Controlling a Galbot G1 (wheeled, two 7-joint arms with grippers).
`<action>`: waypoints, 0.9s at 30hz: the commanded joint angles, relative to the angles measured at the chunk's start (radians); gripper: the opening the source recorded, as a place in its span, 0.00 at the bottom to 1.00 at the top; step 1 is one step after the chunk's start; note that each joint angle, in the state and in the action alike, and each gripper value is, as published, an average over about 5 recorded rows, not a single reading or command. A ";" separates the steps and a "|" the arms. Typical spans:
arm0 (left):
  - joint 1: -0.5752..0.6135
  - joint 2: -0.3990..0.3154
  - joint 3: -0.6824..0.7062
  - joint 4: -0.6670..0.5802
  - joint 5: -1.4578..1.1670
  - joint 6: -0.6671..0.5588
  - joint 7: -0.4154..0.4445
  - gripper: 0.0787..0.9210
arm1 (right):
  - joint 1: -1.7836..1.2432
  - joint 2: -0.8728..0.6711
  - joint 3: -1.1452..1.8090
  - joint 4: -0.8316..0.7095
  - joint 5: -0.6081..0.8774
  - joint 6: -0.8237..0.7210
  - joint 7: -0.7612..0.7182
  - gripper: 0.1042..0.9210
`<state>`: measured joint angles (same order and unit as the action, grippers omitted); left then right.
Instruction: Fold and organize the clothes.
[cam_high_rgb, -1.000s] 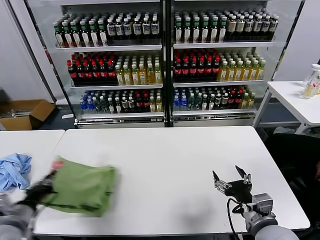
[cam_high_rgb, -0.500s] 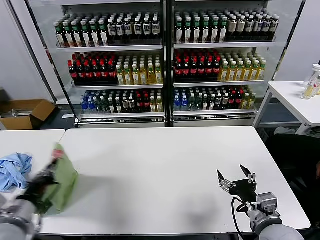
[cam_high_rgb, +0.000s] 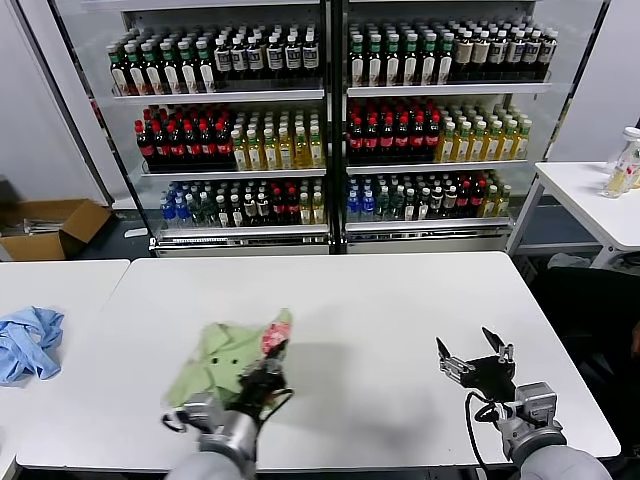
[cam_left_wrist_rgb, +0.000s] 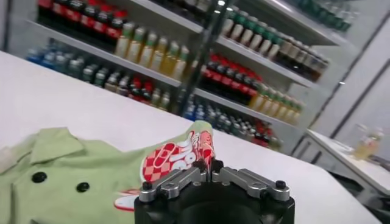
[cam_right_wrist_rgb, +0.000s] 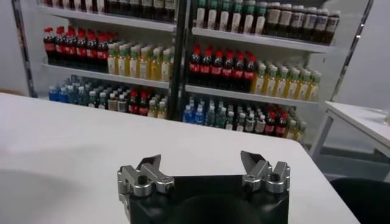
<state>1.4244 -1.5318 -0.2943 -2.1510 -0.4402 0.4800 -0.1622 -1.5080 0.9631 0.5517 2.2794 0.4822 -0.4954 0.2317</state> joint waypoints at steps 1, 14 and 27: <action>-0.088 -0.114 0.195 0.098 0.155 -0.066 -0.020 0.02 | 0.017 -0.007 0.003 -0.005 0.006 0.001 0.000 0.88; -0.141 -0.004 0.035 0.002 0.068 -0.088 0.046 0.40 | 0.104 -0.011 -0.036 -0.037 0.079 -0.012 0.002 0.88; 0.057 0.259 -0.433 -0.064 0.179 -0.224 0.185 0.83 | 0.358 0.174 -0.639 -0.247 0.146 -0.069 0.052 0.88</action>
<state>1.3672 -1.4394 -0.3996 -2.1521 -0.2987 0.3332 -0.0605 -1.3401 1.0082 0.3155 2.1999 0.5979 -0.5374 0.2596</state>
